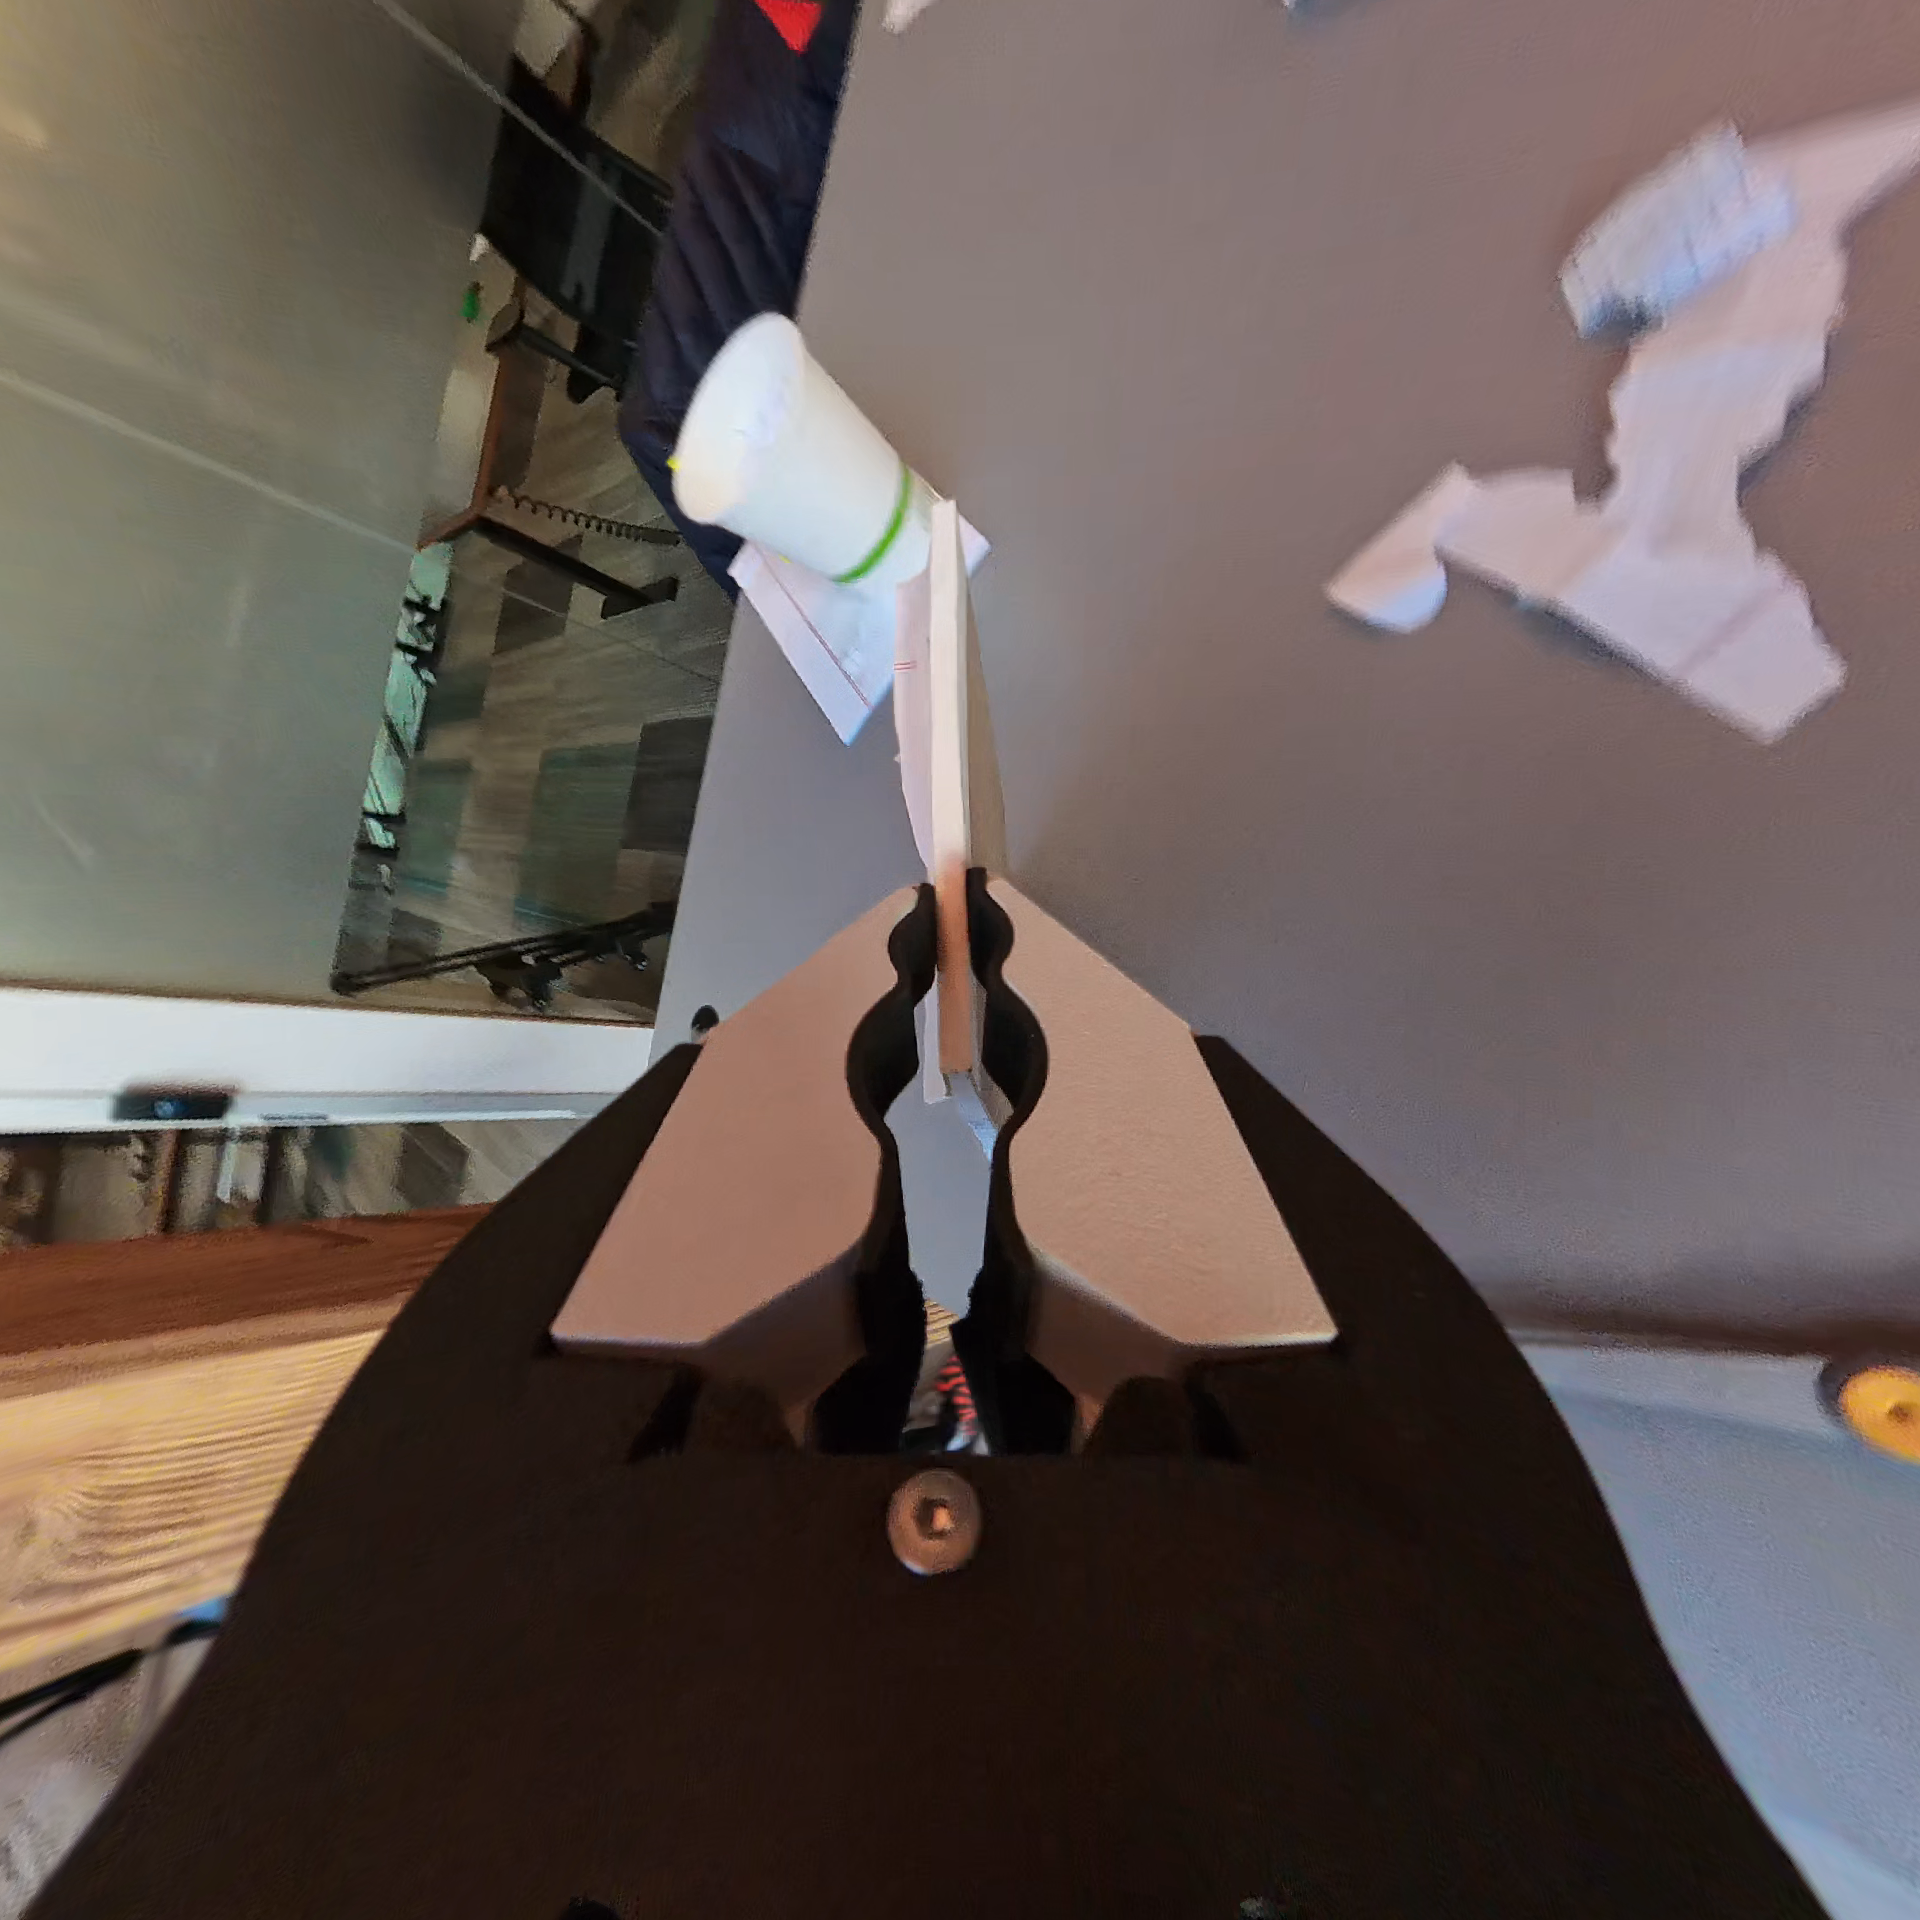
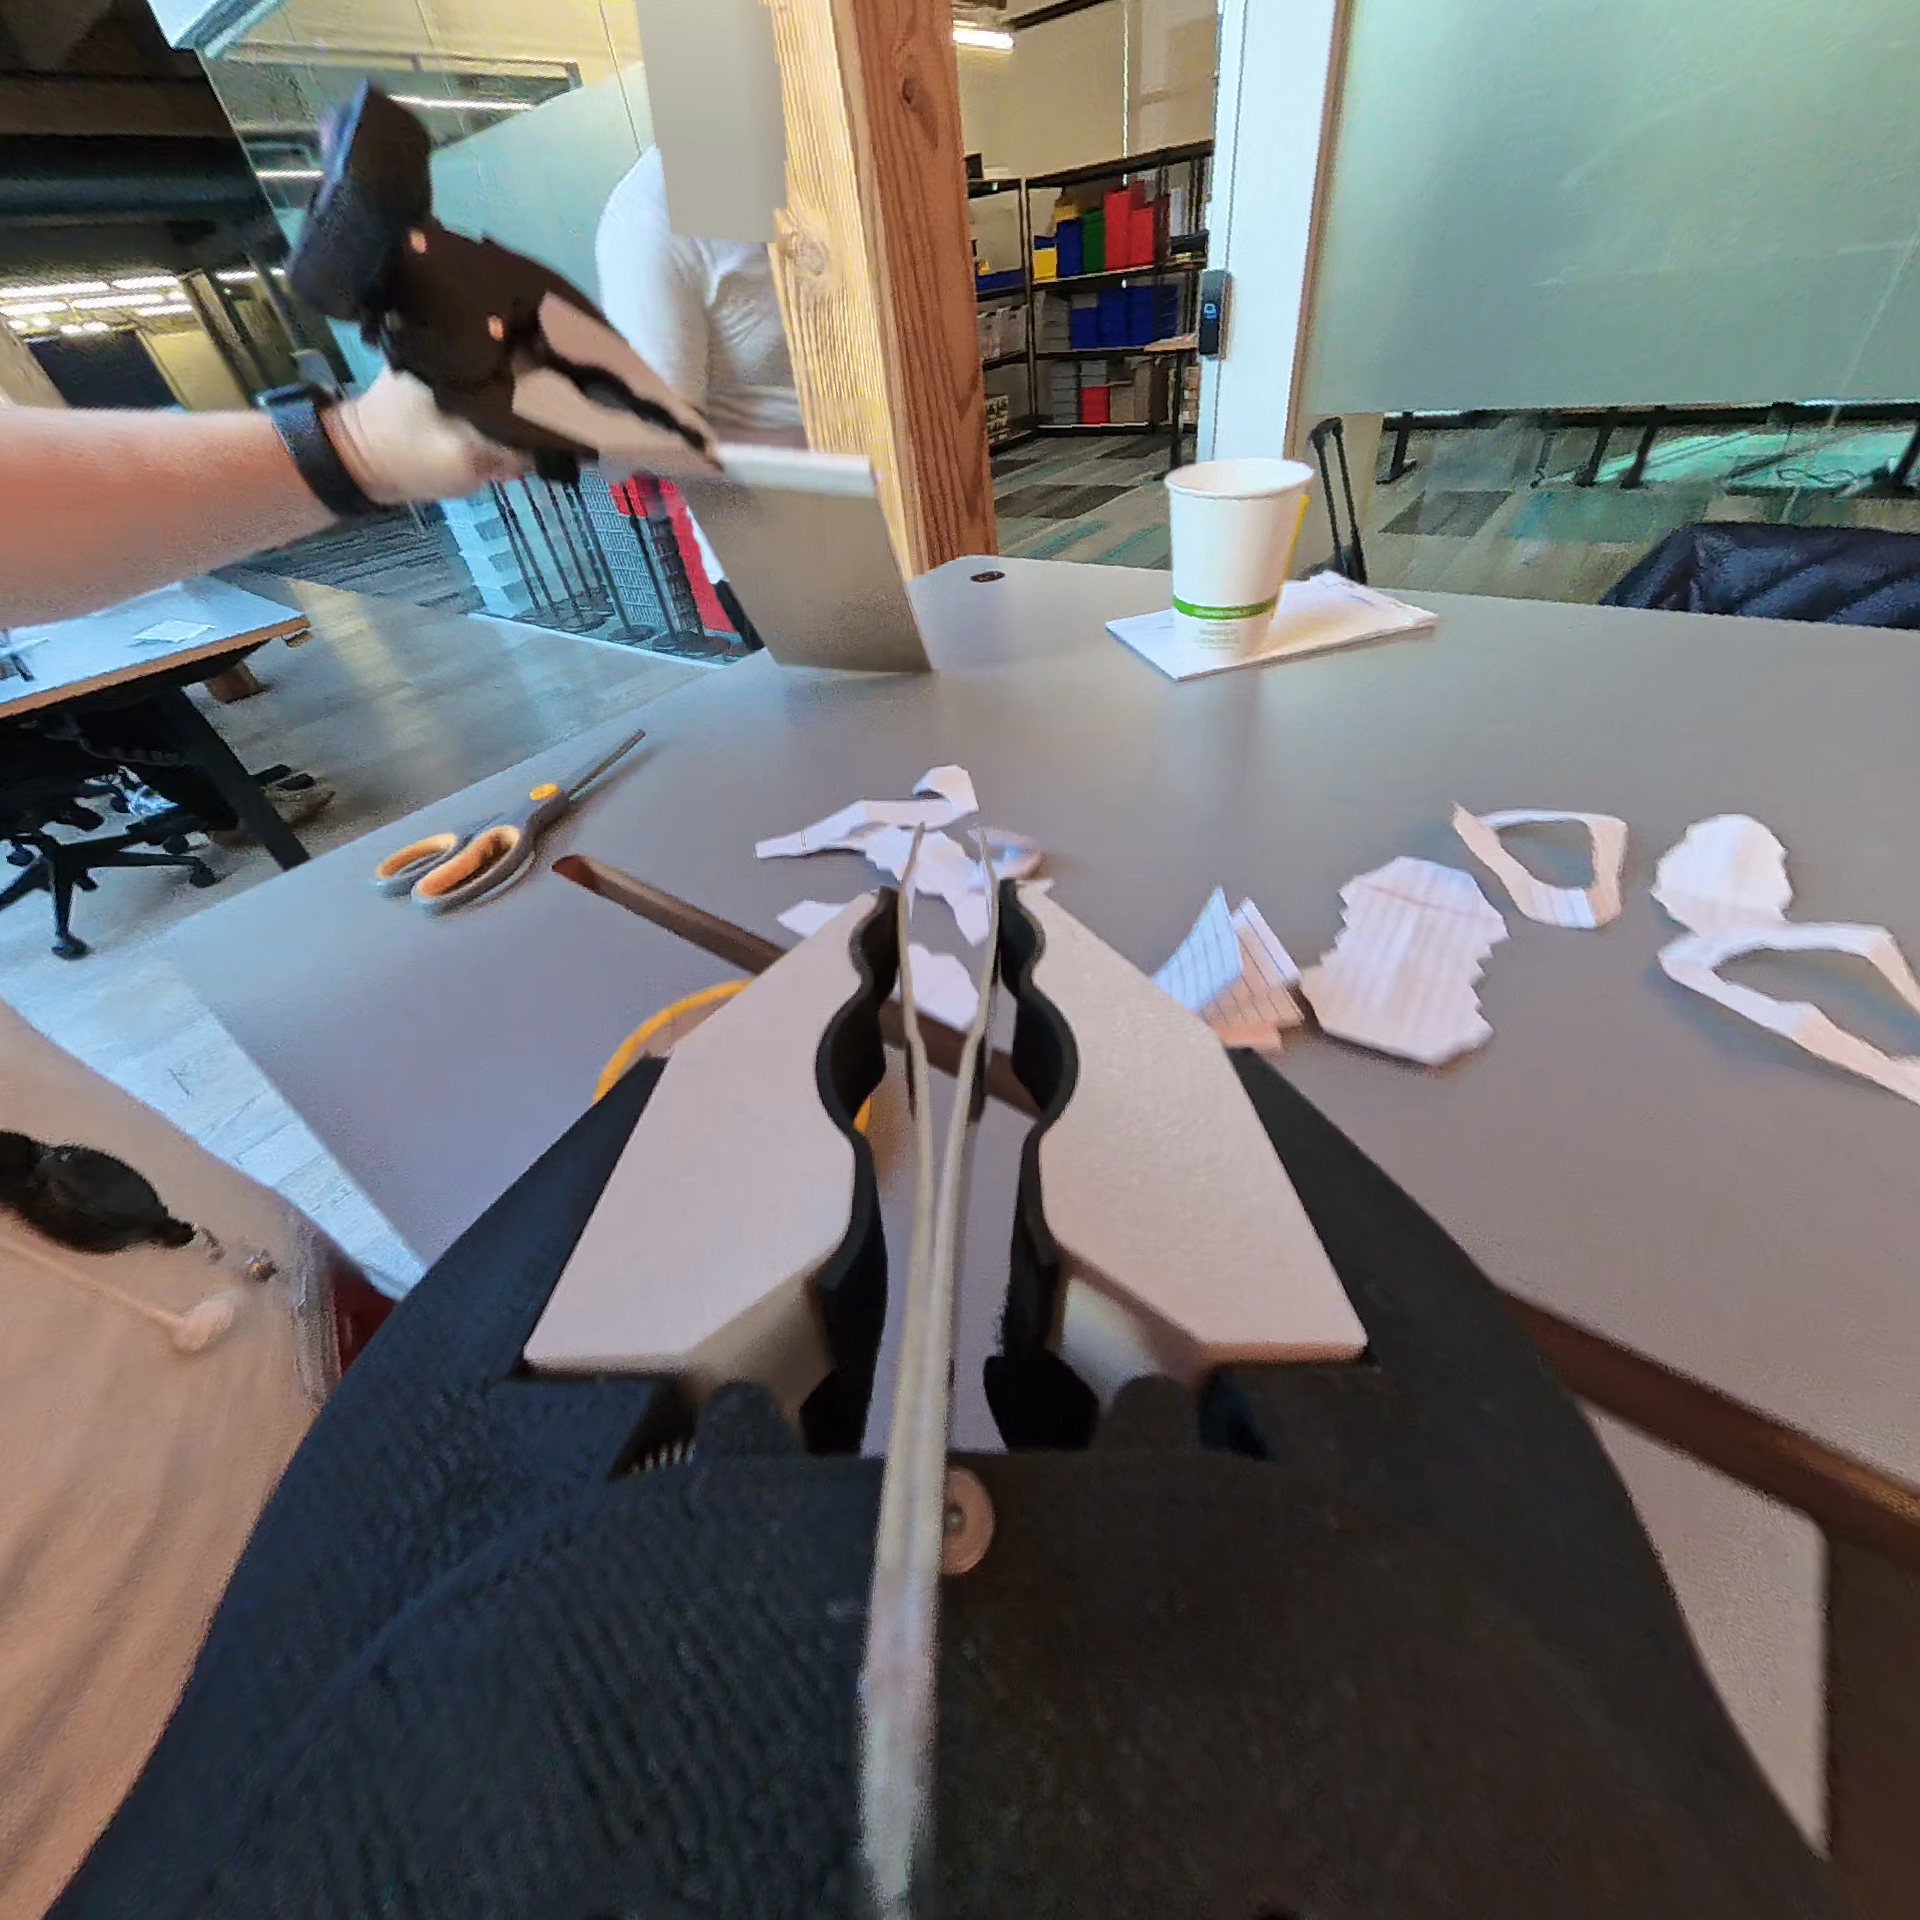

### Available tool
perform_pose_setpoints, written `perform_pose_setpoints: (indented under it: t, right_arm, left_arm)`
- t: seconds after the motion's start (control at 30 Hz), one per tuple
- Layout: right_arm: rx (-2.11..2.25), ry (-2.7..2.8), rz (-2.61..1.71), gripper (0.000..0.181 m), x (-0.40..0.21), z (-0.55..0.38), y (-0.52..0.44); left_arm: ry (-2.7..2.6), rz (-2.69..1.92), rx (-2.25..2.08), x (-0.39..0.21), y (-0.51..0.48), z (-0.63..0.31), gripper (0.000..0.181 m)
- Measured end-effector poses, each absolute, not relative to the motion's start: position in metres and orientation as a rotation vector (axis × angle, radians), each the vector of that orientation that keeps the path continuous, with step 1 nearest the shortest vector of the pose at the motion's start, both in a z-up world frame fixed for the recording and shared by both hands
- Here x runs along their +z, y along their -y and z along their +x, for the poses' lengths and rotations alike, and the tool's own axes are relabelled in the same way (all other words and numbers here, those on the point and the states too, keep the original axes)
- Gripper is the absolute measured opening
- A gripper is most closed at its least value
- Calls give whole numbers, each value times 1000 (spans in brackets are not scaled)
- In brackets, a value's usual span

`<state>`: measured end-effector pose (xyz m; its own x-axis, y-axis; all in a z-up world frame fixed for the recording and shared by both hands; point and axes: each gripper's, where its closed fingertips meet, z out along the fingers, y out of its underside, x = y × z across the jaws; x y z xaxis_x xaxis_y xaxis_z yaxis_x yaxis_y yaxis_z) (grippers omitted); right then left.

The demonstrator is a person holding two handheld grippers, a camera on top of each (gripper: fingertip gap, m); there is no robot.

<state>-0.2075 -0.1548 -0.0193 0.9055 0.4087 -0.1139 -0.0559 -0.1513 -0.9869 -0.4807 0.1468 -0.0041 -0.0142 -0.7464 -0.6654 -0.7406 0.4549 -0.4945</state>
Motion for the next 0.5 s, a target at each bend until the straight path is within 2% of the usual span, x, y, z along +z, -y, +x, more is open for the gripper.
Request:
perform_pose_setpoints:
  t: [0.13,0.33,0.37,0.4,0.5]
  right_arm:
    - [358,394,-1679,18,-11,-260,95]
    - [72,684,-1756,18,-46,-317,18]
    - [39,718,-1764,18,-52,-322,11]
    - [16,733,-1770,18,-57,-326,6]
    - [-63,795,-1806,18,-72,-332,-5]
  left_arm:
    - [-1871,-1106,-13,-52,-130,-497,4]
    - [-1991,-1070,30,-116,-125,-522,10]
    - [-1968,-1100,54,-122,-130,-525,20]
    - [-1940,-1144,49,-125,-132,-527,43]
    - [-1850,-1293,-175,-122,-119,-527,65]
